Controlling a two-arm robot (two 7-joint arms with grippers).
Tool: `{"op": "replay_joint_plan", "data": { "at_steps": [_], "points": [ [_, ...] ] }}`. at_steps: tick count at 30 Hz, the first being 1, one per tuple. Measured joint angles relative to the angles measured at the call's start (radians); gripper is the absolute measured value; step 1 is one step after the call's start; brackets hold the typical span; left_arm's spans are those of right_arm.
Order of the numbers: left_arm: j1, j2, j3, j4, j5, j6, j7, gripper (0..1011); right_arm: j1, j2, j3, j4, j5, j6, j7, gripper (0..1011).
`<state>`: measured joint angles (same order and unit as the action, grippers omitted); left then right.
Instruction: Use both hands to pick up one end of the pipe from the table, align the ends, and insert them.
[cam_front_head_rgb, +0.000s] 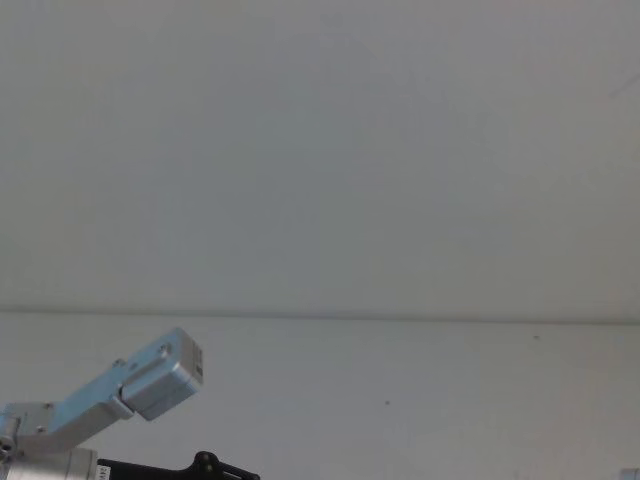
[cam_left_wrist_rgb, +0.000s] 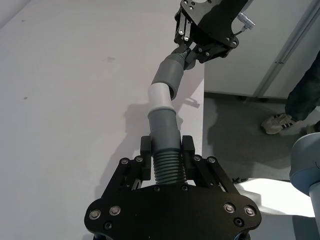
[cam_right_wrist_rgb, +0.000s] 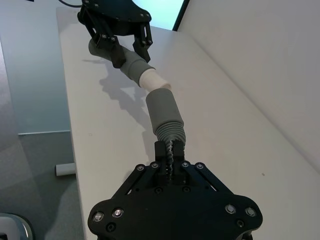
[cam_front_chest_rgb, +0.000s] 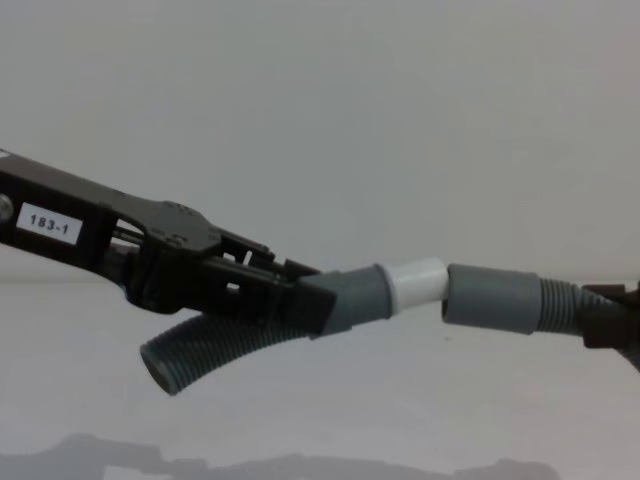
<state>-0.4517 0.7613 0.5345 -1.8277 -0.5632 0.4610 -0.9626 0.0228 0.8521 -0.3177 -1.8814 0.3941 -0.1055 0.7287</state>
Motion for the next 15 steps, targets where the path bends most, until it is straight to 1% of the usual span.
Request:
{"op": "replay_joint_plan", "data": {
  "at_steps": [8,15],
  "points": [
    [-0.005,0.002,0.01,0.002,-0.008,0.006,0.001,327,0.008,0.003,-0.008,0.004,0.01,-0.002,0.005,61],
    [-0.012,0.002,0.02,0.01,-0.014,0.007,0.001,327,0.016,0.005,-0.013,0.008,0.03,-0.003,0.015,60]
  ]
}}
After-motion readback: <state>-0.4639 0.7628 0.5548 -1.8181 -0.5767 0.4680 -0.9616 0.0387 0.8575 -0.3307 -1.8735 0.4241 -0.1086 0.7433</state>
